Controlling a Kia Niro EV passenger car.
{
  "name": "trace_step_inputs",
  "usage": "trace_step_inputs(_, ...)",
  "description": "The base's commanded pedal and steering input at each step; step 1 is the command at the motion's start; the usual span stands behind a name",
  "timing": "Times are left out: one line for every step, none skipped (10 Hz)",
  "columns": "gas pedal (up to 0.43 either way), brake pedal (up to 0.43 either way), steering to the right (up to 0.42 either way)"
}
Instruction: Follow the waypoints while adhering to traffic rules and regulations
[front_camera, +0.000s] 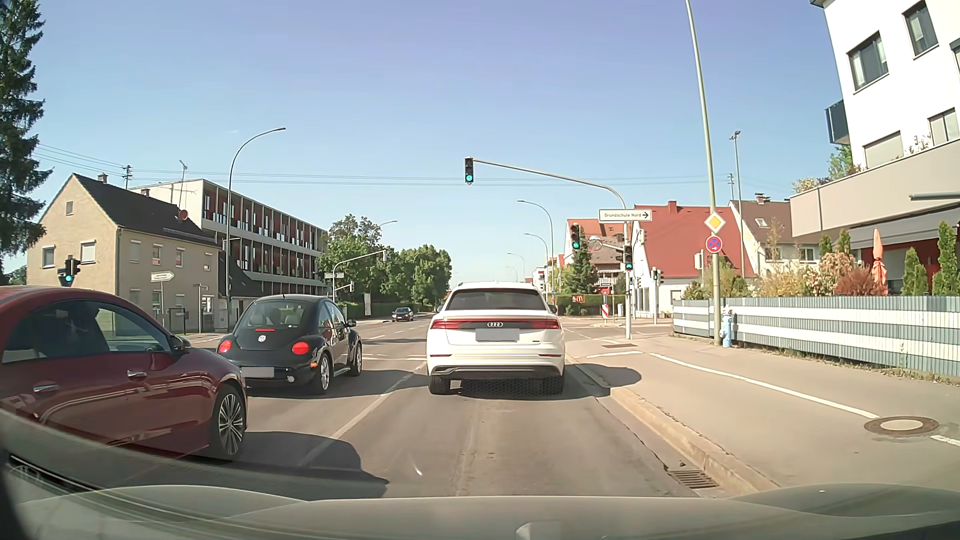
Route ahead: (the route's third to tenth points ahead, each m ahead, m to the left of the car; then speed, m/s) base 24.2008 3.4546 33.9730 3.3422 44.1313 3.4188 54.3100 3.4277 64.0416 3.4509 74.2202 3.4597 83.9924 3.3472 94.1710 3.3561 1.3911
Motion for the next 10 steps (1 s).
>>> trace_step_inputs(0.0,0.122,-0.021)
trace_step_inputs(0.0,0.122,-0.021)
trace_step_inputs(0.0,0.122,-0.022)
trace_step_inputs(0.0,0.122,-0.022)
trace_step_inputs(0.0,0.091,-0.022)
trace_step_inputs(0.0,0.0,-0.022)
trace_step_inputs(0.0,0.0,-0.022)
trace_step_inputs(0.0,0.0,-0.021)
trace_step_inputs(0.0,0.0,-0.021)
trace_step_inputs(0.0,0.0,-0.021)
